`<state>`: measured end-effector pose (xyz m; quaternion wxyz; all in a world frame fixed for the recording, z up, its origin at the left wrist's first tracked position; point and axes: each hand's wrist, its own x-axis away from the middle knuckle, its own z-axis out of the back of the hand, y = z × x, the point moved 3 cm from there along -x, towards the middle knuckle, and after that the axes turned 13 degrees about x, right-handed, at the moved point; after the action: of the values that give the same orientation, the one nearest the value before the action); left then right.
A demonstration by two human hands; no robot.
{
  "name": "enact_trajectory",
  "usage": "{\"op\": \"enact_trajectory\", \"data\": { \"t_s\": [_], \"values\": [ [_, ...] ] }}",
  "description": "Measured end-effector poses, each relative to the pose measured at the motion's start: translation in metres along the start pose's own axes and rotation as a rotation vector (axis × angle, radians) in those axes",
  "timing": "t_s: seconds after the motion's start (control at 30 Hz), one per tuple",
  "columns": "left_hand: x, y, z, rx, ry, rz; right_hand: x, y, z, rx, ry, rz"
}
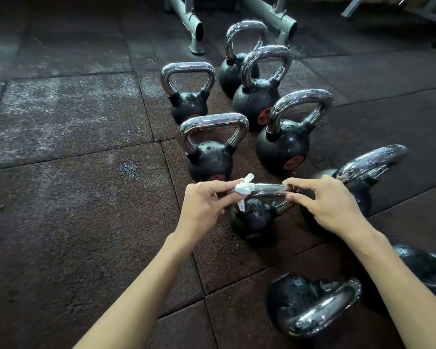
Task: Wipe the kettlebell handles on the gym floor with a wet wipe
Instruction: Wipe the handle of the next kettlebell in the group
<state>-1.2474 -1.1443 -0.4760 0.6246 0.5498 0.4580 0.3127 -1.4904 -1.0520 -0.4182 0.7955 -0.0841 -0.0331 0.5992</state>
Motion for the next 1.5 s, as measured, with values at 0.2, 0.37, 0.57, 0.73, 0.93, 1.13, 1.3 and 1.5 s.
{"op": "enact_trajectory", "data": {
  "t_s": [0.2,0.37,0.57,0.73,0.93,1.13,1.3,1.5],
  "values": [
    [0.014,-0.02,-0.001,0.123,0.093,0.104,0.008,0.006,-0.005,-0.059,0.007,-0.034],
    [0.025,-0.039,-0.003,0.158,0.212,0.182,0.012,-0.003,-0.004,-0.041,0.013,-0.005],
    [0.04,-0.046,-0.015,0.161,0.417,0.197,0.003,-0.014,-0.004,-0.058,0.034,-0.02],
    [0.041,-0.051,-0.017,0.089,0.525,0.178,-0.002,-0.027,-0.004,-0.069,0.038,-0.024],
    [0.043,-0.051,-0.025,0.07,0.445,0.256,-0.002,-0.023,-0.005,-0.103,0.02,-0.065],
    [0.053,-0.055,-0.018,-0.071,0.272,0.255,-0.001,-0.026,-0.004,-0.116,0.025,-0.077],
    [0.053,-0.054,-0.019,-0.037,0.462,0.22,-0.003,-0.028,-0.004,-0.131,0.019,-0.084],
    [0.053,-0.035,-0.034,-0.128,0.698,0.129,-0.001,-0.03,-0.002,-0.182,0.009,-0.097]
  ]
}}
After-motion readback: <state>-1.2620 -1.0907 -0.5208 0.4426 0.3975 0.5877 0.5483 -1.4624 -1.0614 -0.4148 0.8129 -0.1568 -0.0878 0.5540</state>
